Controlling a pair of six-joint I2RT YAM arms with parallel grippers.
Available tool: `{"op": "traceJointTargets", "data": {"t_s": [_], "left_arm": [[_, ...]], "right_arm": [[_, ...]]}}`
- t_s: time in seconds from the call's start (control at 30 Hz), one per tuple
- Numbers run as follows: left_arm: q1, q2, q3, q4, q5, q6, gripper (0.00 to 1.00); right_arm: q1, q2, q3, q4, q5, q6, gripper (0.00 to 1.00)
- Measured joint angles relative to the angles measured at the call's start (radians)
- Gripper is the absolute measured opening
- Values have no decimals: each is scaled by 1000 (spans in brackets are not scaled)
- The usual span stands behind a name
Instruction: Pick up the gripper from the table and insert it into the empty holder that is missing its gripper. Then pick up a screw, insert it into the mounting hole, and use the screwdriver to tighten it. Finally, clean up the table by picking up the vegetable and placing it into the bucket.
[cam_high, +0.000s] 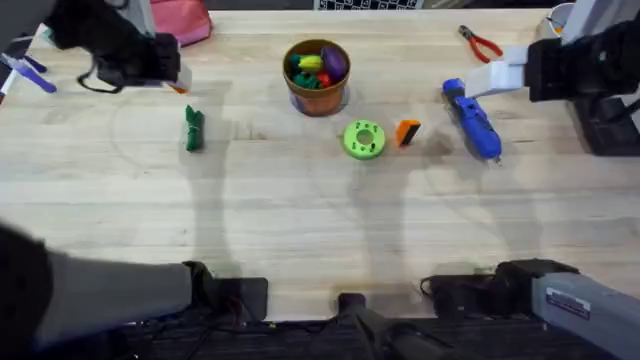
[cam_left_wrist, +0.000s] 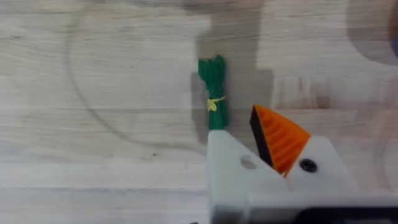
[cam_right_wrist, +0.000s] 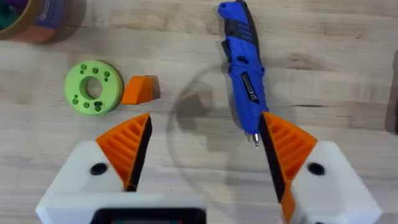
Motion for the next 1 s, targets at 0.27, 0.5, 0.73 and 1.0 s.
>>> {"op": "traceJointTargets", "data": {"t_s": [0.27, 0.5, 0.73, 1.0], "left_arm": [[-2, -136, 1, -52, 7, -1, 6], [-4, -162, 1, -62, 25, -29, 939], [-87, -189, 1, -58, 32, -42, 985], [-210, -300, 1, -59, 56, -75, 985]], "right_arm": [[0, 0, 0, 0, 0, 0, 994], [0, 0, 0, 0, 0, 0, 994], [0, 0, 0, -33, 0, 0, 994], [0, 0, 0, -122, 0, 0, 993]]}}
